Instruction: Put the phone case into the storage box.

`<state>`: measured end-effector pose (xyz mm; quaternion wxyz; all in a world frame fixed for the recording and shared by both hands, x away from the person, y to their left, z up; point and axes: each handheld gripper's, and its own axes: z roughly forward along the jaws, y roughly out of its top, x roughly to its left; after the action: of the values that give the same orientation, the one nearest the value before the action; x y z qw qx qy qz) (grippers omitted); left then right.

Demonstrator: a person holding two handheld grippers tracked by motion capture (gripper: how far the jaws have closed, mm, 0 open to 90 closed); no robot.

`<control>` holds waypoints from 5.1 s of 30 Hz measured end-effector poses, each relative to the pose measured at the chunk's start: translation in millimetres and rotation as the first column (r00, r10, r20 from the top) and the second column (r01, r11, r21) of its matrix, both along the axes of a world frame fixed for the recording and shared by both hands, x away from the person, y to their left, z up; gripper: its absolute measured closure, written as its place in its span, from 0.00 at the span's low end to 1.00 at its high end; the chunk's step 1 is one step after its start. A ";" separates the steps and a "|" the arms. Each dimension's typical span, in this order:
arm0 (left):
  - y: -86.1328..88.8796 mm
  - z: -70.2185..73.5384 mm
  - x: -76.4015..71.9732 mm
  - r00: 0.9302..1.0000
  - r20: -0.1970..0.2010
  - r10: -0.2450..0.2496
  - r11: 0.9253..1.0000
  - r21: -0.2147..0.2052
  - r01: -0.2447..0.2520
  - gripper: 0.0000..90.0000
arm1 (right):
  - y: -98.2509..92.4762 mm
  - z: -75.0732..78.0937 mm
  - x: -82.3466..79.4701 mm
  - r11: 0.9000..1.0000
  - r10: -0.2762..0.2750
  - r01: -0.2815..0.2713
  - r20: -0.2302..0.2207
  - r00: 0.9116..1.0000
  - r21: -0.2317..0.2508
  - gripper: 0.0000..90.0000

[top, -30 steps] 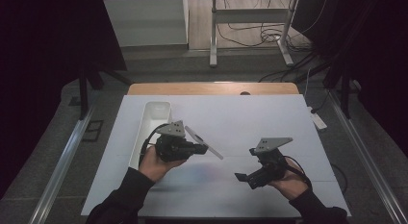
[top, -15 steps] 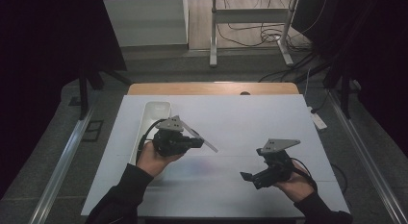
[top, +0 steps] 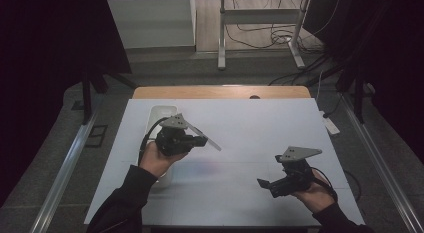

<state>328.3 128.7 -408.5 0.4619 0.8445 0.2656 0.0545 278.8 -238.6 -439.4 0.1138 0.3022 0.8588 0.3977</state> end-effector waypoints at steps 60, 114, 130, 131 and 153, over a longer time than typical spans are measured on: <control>65.2 40.8 32.6 0.968 0.008 0.251 0.961 0.119 -0.250 0.98 | -84.0 -14.5 -25.2 0.957 -0.284 0.282 -0.023 0.959 -0.070 0.00; 92.7 21.2 66.2 0.913 -0.013 0.408 0.883 0.261 -0.391 0.98 | -94.4 -10.3 -36.7 0.944 -0.327 0.326 -0.002 0.945 -0.042 0.00; 86.5 3.6 77.5 0.904 -0.024 0.426 0.866 0.301 -0.400 0.98 | -94.1 -10.6 -36.2 0.946 -0.323 0.322 -0.008 0.947 -0.049 0.00; 86.4 2.5 78.0 0.904 -0.024 0.426 0.865 0.303 -0.399 0.98 | -94.1 -10.6 -36.1 0.946 -0.322 0.321 -0.009 0.947 -0.050 0.00; 78.3 -20.8 91.5 0.896 -0.057 0.441 0.855 0.331 -0.400 0.98 | -93.3 -11.1 -35.6 0.947 -0.317 0.315 -0.016 0.948 -0.057 0.00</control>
<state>419.8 207.0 -429.3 0.2815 0.8294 0.4617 0.1399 243.2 -331.9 -450.4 0.1734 0.4375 0.8112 0.3472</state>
